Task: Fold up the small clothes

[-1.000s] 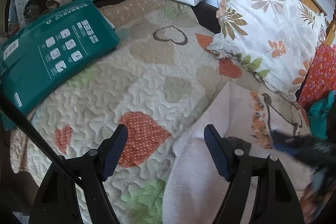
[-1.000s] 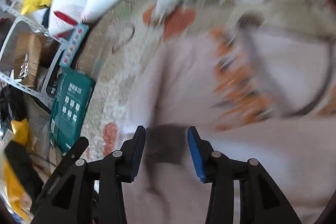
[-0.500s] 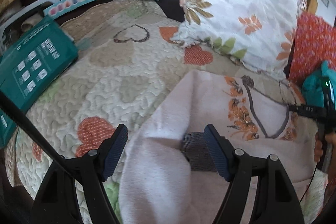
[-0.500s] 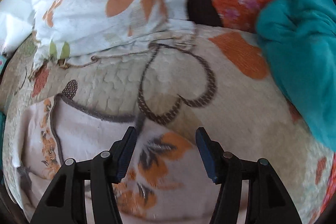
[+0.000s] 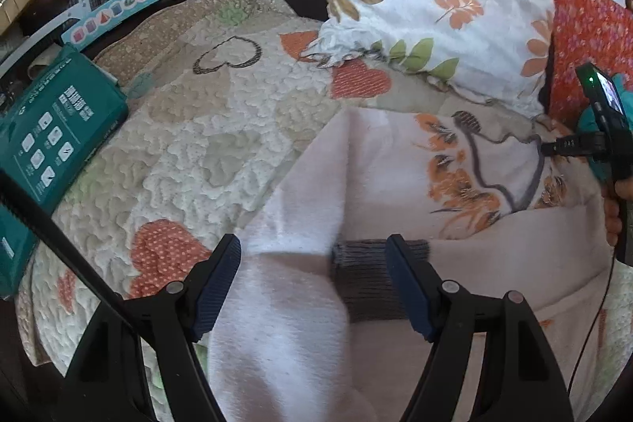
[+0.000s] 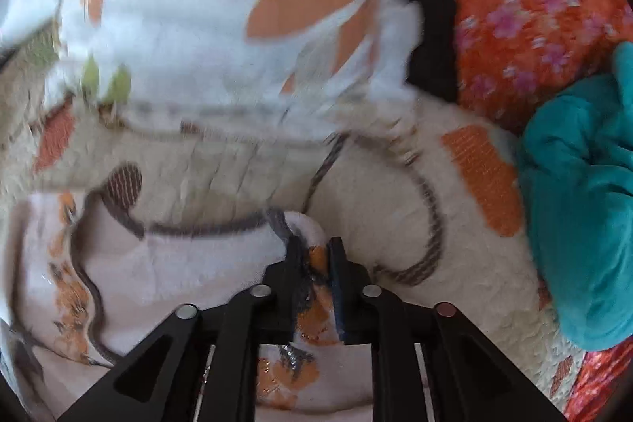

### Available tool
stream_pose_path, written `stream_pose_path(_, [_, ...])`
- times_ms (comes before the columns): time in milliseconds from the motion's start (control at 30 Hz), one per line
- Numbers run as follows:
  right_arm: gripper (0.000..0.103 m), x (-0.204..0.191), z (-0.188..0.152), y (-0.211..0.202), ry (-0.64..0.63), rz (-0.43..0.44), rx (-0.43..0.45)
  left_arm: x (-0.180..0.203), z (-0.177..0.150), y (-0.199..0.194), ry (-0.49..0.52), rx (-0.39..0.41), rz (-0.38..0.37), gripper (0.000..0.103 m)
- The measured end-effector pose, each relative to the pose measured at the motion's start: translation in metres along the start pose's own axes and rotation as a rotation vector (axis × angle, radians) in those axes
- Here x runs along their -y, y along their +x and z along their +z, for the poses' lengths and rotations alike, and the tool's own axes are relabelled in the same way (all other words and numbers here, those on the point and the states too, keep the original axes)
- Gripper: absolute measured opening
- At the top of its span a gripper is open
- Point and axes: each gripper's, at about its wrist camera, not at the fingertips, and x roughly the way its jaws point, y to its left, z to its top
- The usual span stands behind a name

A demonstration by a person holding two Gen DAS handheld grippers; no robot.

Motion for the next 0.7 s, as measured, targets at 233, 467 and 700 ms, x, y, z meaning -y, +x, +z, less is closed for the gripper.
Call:
stream_pose_path(233, [0.032,0.028,-0.065,-0.071,0.084,0.032,0.095,-0.039,0.001,-0.006,-0.121,-0.004,-0.021,0.074])
stream_pose_path(467, [0.022,0.063,-0.183,-0.073,0.157,0.033,-0.044,-0.067,0.0,-0.009,-0.222,-0.024,-0.038,0.074])
stream_pose_path(700, [0.022,0.059,-0.272,-0.093,0.156,0.007,-0.077,-0.12,-0.006,-0.025,-0.309,0.01,0.015,0.074])
